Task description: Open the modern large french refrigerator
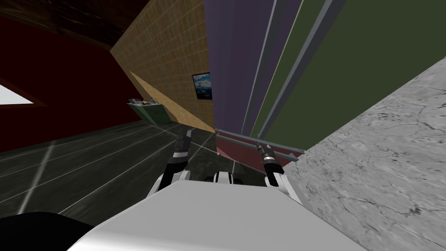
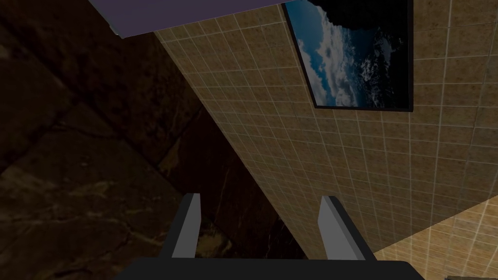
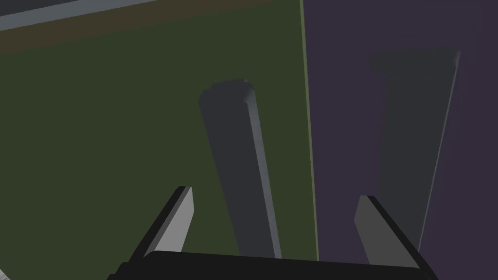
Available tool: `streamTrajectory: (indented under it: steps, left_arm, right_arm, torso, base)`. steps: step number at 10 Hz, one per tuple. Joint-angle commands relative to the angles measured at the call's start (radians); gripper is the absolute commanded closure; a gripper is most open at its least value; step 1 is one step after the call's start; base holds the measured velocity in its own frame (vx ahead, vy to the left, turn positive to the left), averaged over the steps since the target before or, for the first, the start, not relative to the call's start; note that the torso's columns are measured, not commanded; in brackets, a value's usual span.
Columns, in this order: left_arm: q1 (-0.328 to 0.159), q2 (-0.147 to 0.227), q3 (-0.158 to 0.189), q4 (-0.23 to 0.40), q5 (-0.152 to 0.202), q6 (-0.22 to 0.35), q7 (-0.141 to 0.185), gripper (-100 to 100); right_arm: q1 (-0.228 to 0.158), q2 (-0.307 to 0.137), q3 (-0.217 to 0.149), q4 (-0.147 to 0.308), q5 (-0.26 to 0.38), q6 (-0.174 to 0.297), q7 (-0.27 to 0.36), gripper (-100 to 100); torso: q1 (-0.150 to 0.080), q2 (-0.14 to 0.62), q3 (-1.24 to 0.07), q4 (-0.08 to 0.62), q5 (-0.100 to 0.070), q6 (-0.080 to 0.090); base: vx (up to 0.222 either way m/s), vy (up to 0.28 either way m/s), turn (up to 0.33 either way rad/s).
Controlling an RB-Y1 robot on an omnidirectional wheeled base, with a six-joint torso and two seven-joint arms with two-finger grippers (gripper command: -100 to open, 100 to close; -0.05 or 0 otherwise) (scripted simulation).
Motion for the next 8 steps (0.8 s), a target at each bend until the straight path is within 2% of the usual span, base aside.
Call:
streamTrajectory:
  steps: [1, 6, 7, 8]
  left_arm:
    - [0.000, 0.000, 0.000, 0.000, 0.000, 0.000, 0.000, 0]
    - [0.000, 0.000, 0.000, 0.000, 0.000, 0.000, 0.000, 0]
    - [0.000, 0.000, 0.000, 0.000, 0.000, 0.000, 0.000, 0]
    - [0.000, 0.000, 0.000, 0.000, 0.000, 0.000, 0.000, 0]
  right_arm:
    - [-0.008, 0.002, -0.008, 0.027, 0.076, 0.036, 0.007, -100]
    - [-0.024, 0.003, -0.019, 0.063, 0.183, 0.078, 0.012, -100]
    - [-0.032, 0.006, -0.024, 0.080, 0.222, 0.097, 0.013, -100]
    - [-0.032, 0.006, -0.024, 0.080, 0.226, 0.097, 0.013, -100]
  torso:
    - [-0.001, 0.001, 0.000, 0.000, 0.000, 0.000]
    - [0.000, 0.001, 0.000, 0.000, 0.000, 0.000]
    - [-0.001, 0.001, 0.000, 0.000, 0.000, 0.000]
    - [0.000, 0.000, 0.000, 0.000, 0.000, 0.000]
  base:
    - [0.066, 0.010, 0.069]
    - [0.049, 0.020, 0.058]
    - [0.036, 0.021, 0.079]
    - [0.032, 0.021, 0.053]
